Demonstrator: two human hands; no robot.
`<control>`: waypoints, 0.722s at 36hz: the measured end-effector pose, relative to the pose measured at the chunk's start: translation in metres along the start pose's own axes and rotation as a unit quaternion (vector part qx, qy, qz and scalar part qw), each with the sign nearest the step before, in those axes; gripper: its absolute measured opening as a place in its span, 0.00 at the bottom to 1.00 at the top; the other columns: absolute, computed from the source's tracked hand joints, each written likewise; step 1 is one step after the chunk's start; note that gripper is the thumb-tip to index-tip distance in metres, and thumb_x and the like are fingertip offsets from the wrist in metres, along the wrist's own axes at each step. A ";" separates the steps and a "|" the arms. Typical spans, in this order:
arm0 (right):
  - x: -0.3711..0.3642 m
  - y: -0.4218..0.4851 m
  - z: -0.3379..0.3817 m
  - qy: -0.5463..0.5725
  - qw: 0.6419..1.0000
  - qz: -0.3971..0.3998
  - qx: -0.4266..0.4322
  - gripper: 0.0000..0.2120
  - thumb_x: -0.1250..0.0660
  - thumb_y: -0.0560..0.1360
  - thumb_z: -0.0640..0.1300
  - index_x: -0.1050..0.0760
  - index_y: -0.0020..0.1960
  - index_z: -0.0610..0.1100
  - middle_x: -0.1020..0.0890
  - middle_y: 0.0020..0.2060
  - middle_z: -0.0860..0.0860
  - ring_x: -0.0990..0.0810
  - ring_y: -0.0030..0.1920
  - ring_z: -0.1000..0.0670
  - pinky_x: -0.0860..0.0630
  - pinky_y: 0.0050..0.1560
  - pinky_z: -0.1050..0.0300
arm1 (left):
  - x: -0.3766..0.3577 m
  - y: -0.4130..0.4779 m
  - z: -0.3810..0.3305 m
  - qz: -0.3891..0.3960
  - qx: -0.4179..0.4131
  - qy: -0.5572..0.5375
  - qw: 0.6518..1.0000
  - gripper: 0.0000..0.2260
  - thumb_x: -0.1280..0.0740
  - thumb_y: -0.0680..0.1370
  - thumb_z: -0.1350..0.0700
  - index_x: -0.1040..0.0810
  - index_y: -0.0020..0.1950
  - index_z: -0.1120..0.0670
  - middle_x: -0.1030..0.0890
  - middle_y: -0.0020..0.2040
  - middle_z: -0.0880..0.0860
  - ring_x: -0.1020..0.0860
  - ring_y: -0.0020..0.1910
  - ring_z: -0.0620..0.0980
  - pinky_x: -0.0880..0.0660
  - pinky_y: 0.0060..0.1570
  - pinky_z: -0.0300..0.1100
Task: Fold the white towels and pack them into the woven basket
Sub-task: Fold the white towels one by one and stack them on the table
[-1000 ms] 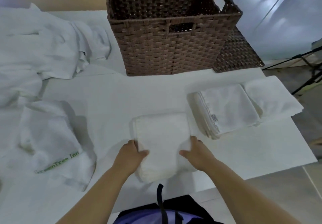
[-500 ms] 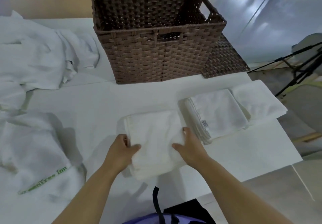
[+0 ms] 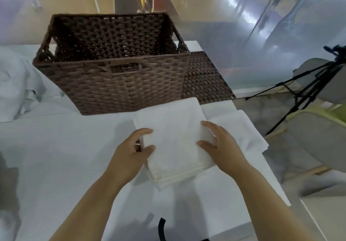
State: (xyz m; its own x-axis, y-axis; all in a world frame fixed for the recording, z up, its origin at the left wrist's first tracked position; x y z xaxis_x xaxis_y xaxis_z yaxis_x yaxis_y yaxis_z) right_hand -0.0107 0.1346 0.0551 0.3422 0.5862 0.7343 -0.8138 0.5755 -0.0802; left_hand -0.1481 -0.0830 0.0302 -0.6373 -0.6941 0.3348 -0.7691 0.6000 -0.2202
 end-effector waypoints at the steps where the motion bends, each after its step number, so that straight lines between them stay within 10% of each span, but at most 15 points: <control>1: 0.012 0.002 -0.015 0.000 1.000 0.006 -0.010 0.24 0.32 0.75 0.50 0.35 0.68 0.60 0.30 0.54 0.59 0.31 0.52 0.57 0.34 0.49 0.62 | -0.019 0.005 -0.003 0.016 0.003 0.010 1.000 0.16 0.30 0.74 0.51 0.27 0.52 0.30 0.17 0.44 0.48 0.19 0.41 0.44 0.24 0.40 0.36; 10: 0.113 0.020 -0.137 -0.047 0.995 -0.027 -0.082 0.24 0.33 0.75 0.46 0.33 0.69 0.59 0.29 0.57 0.55 0.30 0.53 0.54 0.33 0.52 0.57 | -0.178 0.053 -0.045 0.102 -0.022 0.057 0.993 0.15 0.31 0.74 0.46 0.28 0.58 0.32 0.25 0.36 0.45 0.26 0.34 0.37 0.30 0.35 0.28; 18: 0.127 0.042 -0.192 -0.064 0.992 -0.026 -0.103 0.25 0.34 0.77 0.44 0.35 0.72 0.52 0.28 0.62 0.48 0.28 0.56 0.48 0.32 0.52 0.56 | -0.245 0.086 -0.050 0.133 -0.016 0.183 0.974 0.20 0.37 0.79 0.47 0.35 0.71 0.41 0.29 0.61 0.49 0.29 0.60 0.48 0.32 0.62 0.41; 26: 0.117 0.053 -0.209 -0.174 0.973 0.056 -0.137 0.23 0.36 0.77 0.50 0.36 0.72 0.53 0.29 0.61 0.50 0.28 0.58 0.47 0.25 0.52 0.51 | -0.243 0.092 -0.048 0.097 -0.022 0.310 0.946 0.21 0.37 0.77 0.44 0.32 0.70 0.43 0.35 0.57 0.47 0.40 0.62 0.48 0.34 0.64 0.44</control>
State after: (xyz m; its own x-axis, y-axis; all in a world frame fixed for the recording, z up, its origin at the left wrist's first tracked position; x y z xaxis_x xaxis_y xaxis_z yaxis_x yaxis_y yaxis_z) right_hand 0.0847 0.3526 -0.0043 0.0397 0.4520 0.8912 -0.6643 0.6782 -0.3143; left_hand -0.0614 0.1599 -0.0271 -0.6059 -0.2109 0.7671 -0.6284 0.7182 -0.2989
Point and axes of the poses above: each hand's wrist, its own y-axis towards the middle knuckle, its own x-axis out of the back of the hand, z = x × y, the point moved 10 cm from there along y, towards the middle knuckle
